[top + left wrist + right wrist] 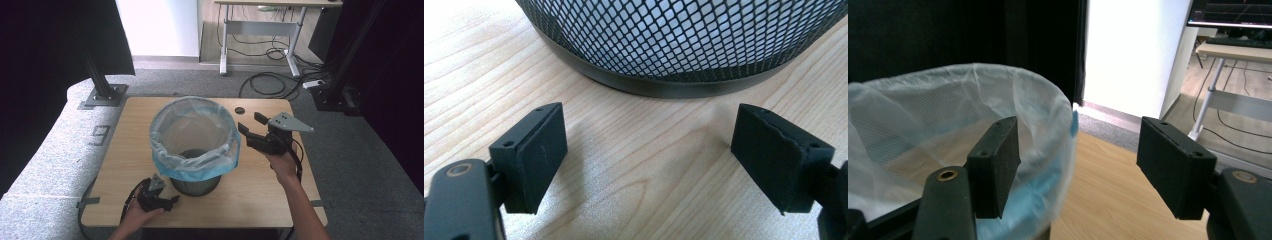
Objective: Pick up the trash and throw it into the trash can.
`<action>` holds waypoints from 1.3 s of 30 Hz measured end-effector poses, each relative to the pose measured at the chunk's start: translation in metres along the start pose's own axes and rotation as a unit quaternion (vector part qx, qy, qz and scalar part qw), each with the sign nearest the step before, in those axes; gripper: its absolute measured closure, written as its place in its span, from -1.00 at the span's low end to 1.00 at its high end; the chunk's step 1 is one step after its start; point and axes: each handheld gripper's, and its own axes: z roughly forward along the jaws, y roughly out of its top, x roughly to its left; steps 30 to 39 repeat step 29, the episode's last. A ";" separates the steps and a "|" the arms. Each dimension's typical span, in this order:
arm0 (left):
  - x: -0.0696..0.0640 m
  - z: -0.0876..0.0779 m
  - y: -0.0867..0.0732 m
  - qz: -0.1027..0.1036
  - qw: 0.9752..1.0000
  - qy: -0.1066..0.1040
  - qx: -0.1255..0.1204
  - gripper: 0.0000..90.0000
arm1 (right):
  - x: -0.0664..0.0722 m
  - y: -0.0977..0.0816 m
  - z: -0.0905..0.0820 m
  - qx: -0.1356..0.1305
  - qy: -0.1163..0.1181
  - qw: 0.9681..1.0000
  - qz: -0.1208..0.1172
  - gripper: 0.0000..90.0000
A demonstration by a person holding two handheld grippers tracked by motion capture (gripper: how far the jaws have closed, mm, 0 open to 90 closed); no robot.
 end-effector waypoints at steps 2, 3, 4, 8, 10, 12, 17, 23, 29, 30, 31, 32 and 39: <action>0.000 0.000 0.000 0.000 1.000 0.000 0.000 -0.67 | -0.004 -0.006 -0.004 0.002 -0.004 1.000 0.002 -0.27; 0.000 0.000 0.000 0.000 1.000 0.000 0.000 -0.67 | -0.005 -0.009 -0.005 0.002 -0.005 1.000 0.004 -0.27; 0.000 0.000 0.000 0.000 1.000 0.000 0.000 -0.67 | -0.007 -0.013 -0.007 0.002 -0.007 1.000 0.005 -0.27; 0.000 0.000 0.000 0.000 1.000 0.000 0.000 -0.67 | -0.014 -0.026 -0.012 0.009 -0.014 1.000 0.017 -0.27; 0.000 0.000 0.000 0.000 1.000 0.000 0.000 -0.67 | -0.017 -0.033 -0.013 0.011 -0.017 1.000 0.023 -0.27; 0.000 0.000 0.000 0.000 1.000 0.000 0.000 -0.67 | -0.021 -0.040 -0.015 0.013 -0.019 0.999 0.028 -0.27; 0.000 0.000 0.000 0.000 1.000 0.000 0.000 -0.67 | -0.027 -0.054 -0.016 0.022 -0.024 0.999 0.039 -0.27; 0.000 0.000 0.000 0.000 1.000 0.000 0.000 -0.67 | -0.031 -0.062 -0.017 0.029 -0.030 0.998 0.042 -0.27; 0.000 0.000 0.000 0.000 1.000 0.000 0.000 -0.67 | -0.032 -0.066 -0.016 0.034 -0.031 0.998 0.039 -0.28; 0.000 0.000 0.000 0.000 1.000 0.000 0.000 -0.67 | -0.032 -0.066 -0.016 0.034 -0.031 0.998 0.039 -0.28; 0.000 0.000 0.000 0.000 1.000 0.000 0.000 -0.67 | -0.032 -0.066 -0.016 0.034 -0.031 0.998 0.039 -0.28; 0.000 0.000 0.000 0.000 1.000 0.000 0.000 -0.67 | -0.032 -0.066 -0.016 0.034 -0.031 0.998 0.039 -0.28; 0.000 0.000 0.000 0.000 1.000 0.000 0.000 -0.67 | -0.032 -0.066 -0.016 0.034 -0.031 0.998 0.039 -0.28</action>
